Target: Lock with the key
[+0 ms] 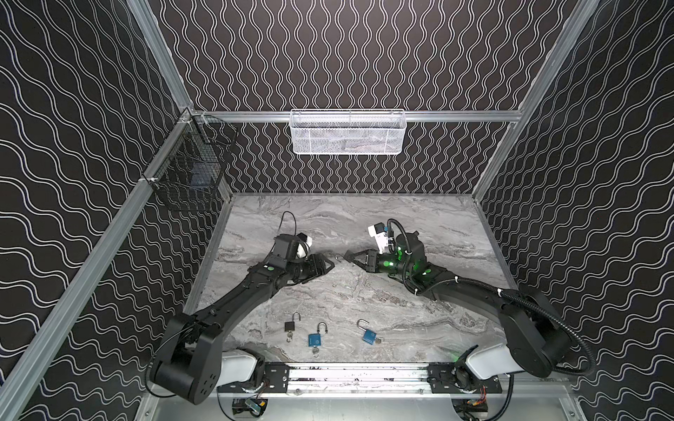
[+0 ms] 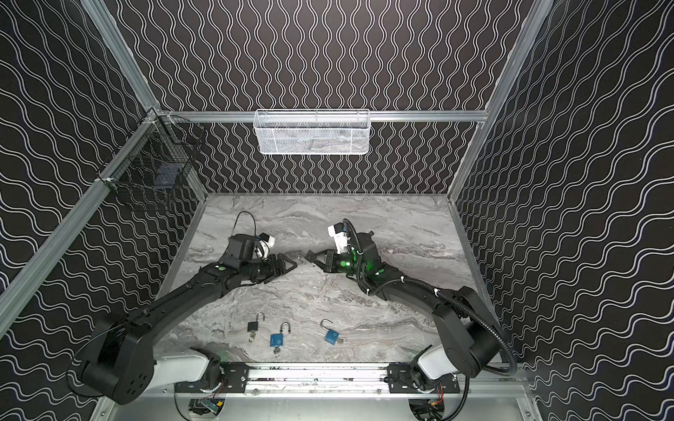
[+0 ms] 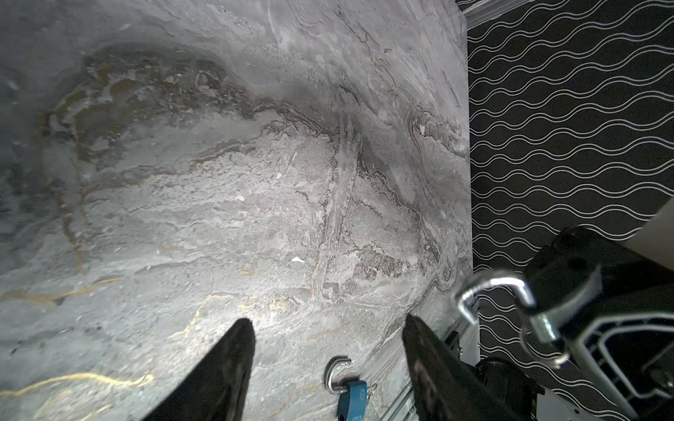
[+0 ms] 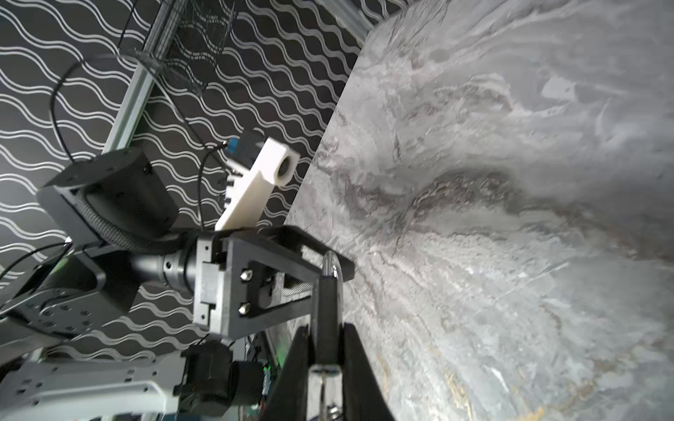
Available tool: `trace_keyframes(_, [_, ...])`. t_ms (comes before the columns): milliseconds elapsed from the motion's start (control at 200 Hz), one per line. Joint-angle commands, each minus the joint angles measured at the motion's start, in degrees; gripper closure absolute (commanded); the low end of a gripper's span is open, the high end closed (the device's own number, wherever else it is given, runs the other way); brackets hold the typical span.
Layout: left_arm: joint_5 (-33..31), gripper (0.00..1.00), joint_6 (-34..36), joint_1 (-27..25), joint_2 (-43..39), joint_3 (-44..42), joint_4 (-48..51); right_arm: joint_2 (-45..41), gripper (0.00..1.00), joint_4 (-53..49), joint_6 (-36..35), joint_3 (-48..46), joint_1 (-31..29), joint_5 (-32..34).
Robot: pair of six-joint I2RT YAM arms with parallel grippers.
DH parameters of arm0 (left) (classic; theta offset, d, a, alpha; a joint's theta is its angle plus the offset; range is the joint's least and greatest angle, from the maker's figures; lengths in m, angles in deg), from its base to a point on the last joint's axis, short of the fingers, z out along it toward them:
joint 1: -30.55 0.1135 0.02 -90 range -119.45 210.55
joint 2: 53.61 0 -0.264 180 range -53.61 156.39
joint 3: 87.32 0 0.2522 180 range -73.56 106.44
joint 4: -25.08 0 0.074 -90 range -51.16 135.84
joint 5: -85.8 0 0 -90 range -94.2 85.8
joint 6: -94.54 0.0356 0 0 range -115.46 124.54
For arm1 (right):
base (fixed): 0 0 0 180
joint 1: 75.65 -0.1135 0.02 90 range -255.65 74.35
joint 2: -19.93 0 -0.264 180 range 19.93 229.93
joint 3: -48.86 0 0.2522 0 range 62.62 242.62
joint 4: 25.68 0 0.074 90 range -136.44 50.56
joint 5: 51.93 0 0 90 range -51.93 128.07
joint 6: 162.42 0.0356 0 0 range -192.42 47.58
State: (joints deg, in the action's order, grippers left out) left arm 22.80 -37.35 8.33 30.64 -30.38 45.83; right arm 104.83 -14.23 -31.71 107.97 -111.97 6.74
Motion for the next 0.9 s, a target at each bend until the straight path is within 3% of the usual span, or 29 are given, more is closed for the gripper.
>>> trace_keyframes(0, [-1.87,0.32,-0.06,-0.71,1.28,0.76,-4.15,-0.07,1.00,0.91,1.89,0.54,0.12,-2.35])
trace_keyframes(190, [-0.61,0.36,-1.04,-1.07,3.34,1.14,-6.37,1.38,1.00,3.82,3.67,0.97,0.19,-3.69])
trace_keyframes(686, [1.12,0.37,-2.55,-1.07,-1.36,1.90,-6.95,6.28,1.00,5.37,4.20,0.27,0.38,-3.69])
trace_keyframes(891, [0.93,0.38,-2.54,-0.74,1.51,1.84,-8.32,5.54,1.00,5.87,3.95,-0.33,0.41,-4.60])
